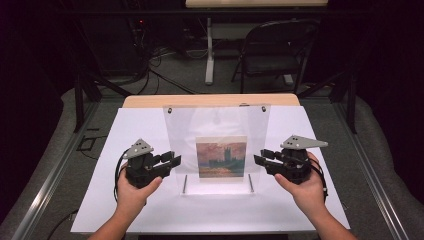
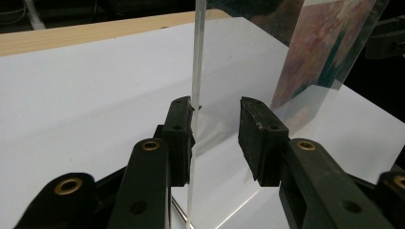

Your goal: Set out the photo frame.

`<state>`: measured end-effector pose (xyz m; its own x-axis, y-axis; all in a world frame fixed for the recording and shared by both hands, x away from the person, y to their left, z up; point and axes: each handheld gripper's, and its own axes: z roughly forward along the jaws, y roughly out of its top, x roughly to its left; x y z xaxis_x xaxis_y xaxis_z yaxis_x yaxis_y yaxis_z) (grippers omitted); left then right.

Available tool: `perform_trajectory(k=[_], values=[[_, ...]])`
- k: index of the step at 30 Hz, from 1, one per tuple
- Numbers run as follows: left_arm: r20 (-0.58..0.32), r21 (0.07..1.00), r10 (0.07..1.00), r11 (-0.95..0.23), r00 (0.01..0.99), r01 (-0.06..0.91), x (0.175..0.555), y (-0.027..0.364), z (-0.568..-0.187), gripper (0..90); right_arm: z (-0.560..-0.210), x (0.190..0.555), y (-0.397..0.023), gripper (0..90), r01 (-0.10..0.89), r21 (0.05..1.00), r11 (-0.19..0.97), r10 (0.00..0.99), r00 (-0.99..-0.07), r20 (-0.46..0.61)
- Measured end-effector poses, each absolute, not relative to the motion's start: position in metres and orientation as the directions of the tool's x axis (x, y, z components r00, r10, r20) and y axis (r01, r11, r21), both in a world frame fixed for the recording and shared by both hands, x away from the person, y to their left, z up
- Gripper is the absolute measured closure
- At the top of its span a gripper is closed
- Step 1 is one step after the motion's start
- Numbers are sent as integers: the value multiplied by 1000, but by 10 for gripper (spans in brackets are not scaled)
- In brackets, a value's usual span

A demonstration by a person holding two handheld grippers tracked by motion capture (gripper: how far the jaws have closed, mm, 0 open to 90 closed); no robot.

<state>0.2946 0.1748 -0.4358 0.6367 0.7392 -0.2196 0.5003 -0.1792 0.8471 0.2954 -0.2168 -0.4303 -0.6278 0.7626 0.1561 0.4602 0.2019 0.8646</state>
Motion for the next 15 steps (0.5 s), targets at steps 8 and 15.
perform_trajectory(k=[8,15], values=[[-224,841,737,-184,637,509,295,174,-435,628,-430,295,-215,596,459,863,209,761,-631,151],[-232,837,736,-182,635,517,293,173,-434,588,-430,295,-213,533,459,863,212,756,-637,153]])
